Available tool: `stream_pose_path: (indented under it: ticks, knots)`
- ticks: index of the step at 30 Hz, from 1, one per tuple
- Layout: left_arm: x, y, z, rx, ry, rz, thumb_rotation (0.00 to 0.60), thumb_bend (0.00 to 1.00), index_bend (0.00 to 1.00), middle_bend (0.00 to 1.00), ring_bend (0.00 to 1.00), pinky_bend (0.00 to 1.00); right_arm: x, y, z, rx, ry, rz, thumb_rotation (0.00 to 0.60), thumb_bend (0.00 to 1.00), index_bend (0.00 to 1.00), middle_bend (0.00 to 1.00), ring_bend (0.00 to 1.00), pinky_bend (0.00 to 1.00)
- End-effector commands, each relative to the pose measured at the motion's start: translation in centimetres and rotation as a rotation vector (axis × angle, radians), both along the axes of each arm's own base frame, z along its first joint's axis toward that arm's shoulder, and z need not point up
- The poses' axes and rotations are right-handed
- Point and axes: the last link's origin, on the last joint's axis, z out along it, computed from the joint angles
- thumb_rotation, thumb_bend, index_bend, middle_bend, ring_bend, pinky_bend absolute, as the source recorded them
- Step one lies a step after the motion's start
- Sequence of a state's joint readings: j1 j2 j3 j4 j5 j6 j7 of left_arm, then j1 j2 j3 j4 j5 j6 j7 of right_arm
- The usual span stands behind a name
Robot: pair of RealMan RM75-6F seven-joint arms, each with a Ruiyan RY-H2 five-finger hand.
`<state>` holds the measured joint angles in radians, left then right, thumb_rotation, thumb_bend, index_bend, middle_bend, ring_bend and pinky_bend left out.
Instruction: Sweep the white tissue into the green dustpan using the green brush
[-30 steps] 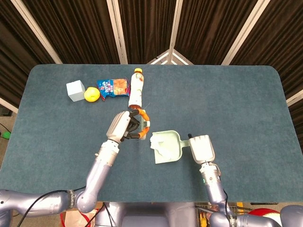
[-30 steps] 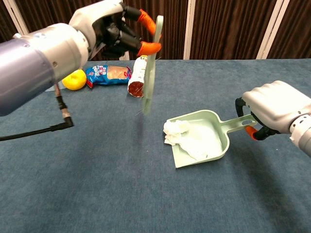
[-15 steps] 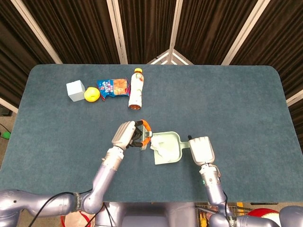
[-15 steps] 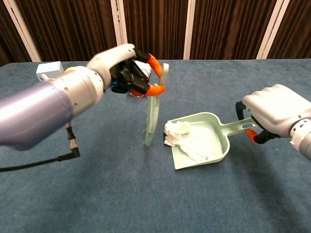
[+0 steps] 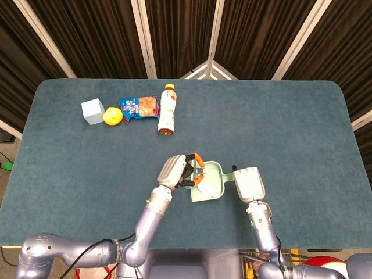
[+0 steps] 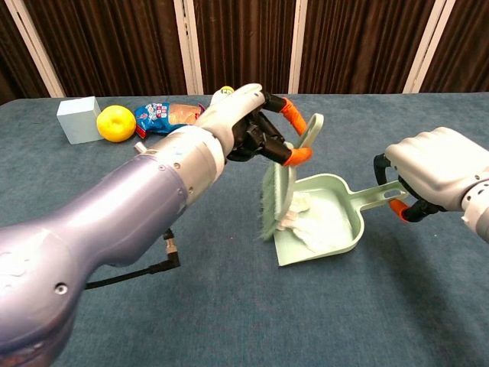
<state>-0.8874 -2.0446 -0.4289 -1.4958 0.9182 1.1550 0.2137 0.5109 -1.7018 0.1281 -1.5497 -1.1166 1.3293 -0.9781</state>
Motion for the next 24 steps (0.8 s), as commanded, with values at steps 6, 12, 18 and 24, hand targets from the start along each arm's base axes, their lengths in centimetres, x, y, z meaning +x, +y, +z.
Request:
stream_pose_path:
  ticks: [6, 12, 18, 24]
  knots:
    - [2.9, 0.1, -0.6, 0.028, -0.069, -0.013, 0.600, 0.48, 0.78, 1.00, 1.00, 1.00, 0.5, 0.1, 0.4, -0.004, 0.000, 0.008, 0.600, 0.52, 0.68, 0.85, 0.84, 0.86]
    - [3.6, -0.4, -0.5, 0.023, -0.113, -0.023, 0.600, 0.48, 0.78, 1.00, 1.00, 1.00, 0.2, -0.1, 1.0, -0.013, 0.007, -0.001, 0.600, 0.52, 0.68, 0.85, 0.84, 0.86]
    - [2.2, -0.4, 1.4, 0.038, -0.102, -0.047, 0.600, 0.48, 0.78, 1.00, 1.00, 1.00, -0.5, -0.1, 1.2, -0.013, 0.008, -0.015, 0.600, 0.52, 0.68, 0.85, 0.84, 0.86]
    - [-0.4, 0.3, 4.4, 0.085, -0.044, -0.069, 0.600, 0.48, 0.78, 1.00, 1.00, 1.00, -0.8, 0.2, 0.7, -0.010, 0.008, -0.020, 0.600, 0.52, 0.68, 0.85, 0.84, 0.86]
